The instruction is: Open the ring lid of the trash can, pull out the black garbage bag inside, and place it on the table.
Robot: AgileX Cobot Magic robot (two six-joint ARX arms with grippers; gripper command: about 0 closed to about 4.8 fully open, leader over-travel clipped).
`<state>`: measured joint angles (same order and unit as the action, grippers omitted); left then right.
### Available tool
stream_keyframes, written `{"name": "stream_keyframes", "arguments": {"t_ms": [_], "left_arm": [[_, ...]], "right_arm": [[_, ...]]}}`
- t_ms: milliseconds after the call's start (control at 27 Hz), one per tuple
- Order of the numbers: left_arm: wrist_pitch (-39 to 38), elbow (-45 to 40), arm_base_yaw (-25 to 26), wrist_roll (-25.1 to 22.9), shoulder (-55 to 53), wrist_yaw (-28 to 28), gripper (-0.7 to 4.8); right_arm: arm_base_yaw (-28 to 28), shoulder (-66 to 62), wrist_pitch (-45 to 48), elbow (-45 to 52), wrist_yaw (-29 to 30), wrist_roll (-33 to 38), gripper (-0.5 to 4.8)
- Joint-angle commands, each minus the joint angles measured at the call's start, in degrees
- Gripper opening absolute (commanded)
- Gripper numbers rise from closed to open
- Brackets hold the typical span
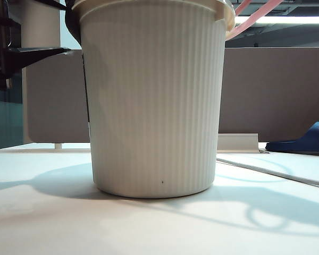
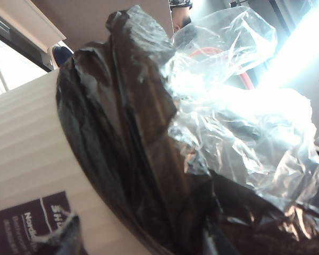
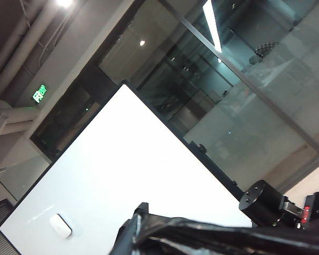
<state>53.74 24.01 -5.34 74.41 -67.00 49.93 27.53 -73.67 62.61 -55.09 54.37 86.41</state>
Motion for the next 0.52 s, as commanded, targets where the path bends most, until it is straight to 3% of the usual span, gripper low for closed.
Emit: {"name": "stream_keyframes", "arguments": {"t_ms": [37, 518], "left_arm": [[0.6, 0.1, -0.1, -0.3, 0.2, 0.4, 2.93], [0.8, 0.1, -0.1, -0.4, 0.2, 0.3, 2.93]], "right_arm": [[0.1, 0.3, 2.3, -1.8, -0.2, 0.6, -0.05], [0.1, -0.1, 1.9, -5.0, 0.1, 0.5, -0.05]]}}
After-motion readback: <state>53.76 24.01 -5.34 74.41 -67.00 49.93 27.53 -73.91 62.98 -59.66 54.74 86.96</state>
